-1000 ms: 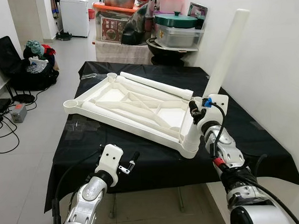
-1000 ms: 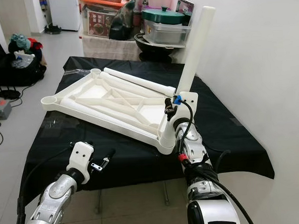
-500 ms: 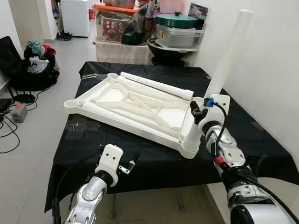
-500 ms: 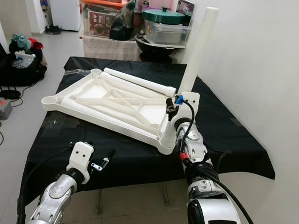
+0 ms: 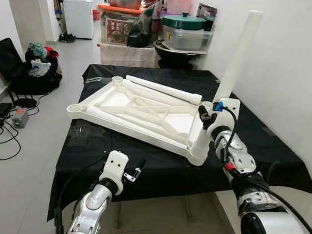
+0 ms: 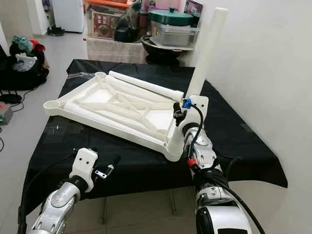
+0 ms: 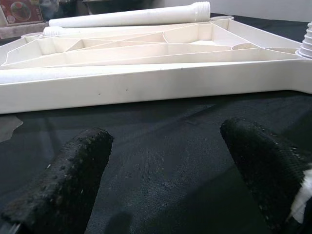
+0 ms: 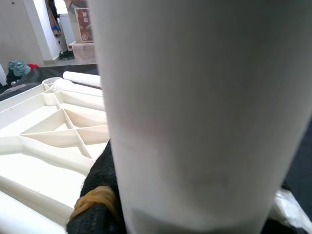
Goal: Building children table
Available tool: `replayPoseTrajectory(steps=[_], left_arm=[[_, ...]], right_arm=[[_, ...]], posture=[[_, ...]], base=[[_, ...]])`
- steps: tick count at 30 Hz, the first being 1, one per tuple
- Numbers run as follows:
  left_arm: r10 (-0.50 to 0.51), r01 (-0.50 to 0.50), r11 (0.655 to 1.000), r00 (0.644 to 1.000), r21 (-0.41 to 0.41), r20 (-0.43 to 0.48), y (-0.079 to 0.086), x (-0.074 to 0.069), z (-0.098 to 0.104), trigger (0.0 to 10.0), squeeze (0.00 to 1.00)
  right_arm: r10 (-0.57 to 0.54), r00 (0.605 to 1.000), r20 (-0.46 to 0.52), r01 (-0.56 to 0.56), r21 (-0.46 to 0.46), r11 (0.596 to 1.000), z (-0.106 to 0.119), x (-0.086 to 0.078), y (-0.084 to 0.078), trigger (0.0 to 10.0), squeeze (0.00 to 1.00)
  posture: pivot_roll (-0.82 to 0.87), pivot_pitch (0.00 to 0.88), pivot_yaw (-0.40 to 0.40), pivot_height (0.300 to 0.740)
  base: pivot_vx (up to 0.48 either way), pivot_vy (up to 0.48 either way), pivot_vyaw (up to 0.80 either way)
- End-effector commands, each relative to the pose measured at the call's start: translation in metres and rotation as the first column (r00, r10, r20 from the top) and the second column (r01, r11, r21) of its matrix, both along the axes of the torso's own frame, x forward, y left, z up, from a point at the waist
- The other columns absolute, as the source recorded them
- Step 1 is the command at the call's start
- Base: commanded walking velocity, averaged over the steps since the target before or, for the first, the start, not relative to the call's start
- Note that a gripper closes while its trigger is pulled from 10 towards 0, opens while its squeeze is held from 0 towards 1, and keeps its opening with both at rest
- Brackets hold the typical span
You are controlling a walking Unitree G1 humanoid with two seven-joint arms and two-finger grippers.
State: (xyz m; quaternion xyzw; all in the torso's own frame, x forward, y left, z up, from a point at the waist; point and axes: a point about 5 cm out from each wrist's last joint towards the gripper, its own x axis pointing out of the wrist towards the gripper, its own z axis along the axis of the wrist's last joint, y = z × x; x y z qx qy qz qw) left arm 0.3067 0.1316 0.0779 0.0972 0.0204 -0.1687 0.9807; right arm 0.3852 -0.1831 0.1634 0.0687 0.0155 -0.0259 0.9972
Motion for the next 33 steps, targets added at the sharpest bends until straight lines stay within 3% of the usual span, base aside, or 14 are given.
replayPoseTrajectory(steps=[1, 10, 11, 31, 32, 33], left_arm=[[-0.014, 0.014, 1.0, 1.0, 0.012, -0.02, -0.002, 0.0, -0.004, 10.0, 0.0], [-0.014, 0.014, 1.0, 1.0, 0.013, -0.02, -0.002, 0.0, -0.004, 10.0, 0.0], [-0.014, 0.014, 1.0, 1.0, 0.013, -0.021, -0.002, 0.0, -0.004, 10.0, 0.0], [-0.022, 0.022, 1.0, 1.0, 0.014, -0.021, -0.003, 0.001, -0.004, 10.0, 0.0], [-0.023, 0.023, 1.0, 1.0, 0.014, -0.021, -0.003, 0.001, -0.004, 10.0, 0.0], [-0.023, 0.023, 1.0, 1.0, 0.014, -0.02, -0.004, 0.001, -0.004, 10.0, 0.0]], right_arm=[[-0.025, 0.973, -0.23, 0.034, 0.034, 0.999, -0.057, -0.017, -0.007, 10.0, 0.0], [-0.023, 0.975, -0.221, 0.033, 0.04, 0.999, -0.055, -0.016, -0.007, 10.0, 0.05], [-0.02, 0.976, -0.215, 0.03, 0.041, 0.999, -0.054, -0.016, -0.007, 10.0, 0.13], [-0.006, 0.984, -0.178, 0.01, 0.021, 1.0, -0.046, -0.014, -0.005, 10.0, 0.13], [-0.006, 0.984, -0.176, 0.01, 0.021, 1.0, -0.046, -0.014, -0.005, 10.0, 0.26], [-0.006, 0.985, -0.175, 0.01, 0.022, 1.0, -0.046, -0.014, -0.005, 10.0, 0.26]], posture=[[0.06, 0.0, -0.132, 0.74], [0.06, 0.0, -0.132, 0.74], [0.06, 0.0, -0.131, 0.74], [0.06, 0.0, -0.128, 0.74], [0.06, 0.0, -0.125, 0.74], [0.06, 0.0, -0.125, 0.74]], base=[[0.0, 0.0, 0.0], [0.0, 0.0, 0.0], [0.0, 0.0, 0.0], [0.0, 0.0, 0.0], [0.0, 0.0, 0.0], [0.0, 0.0, 0.0]])
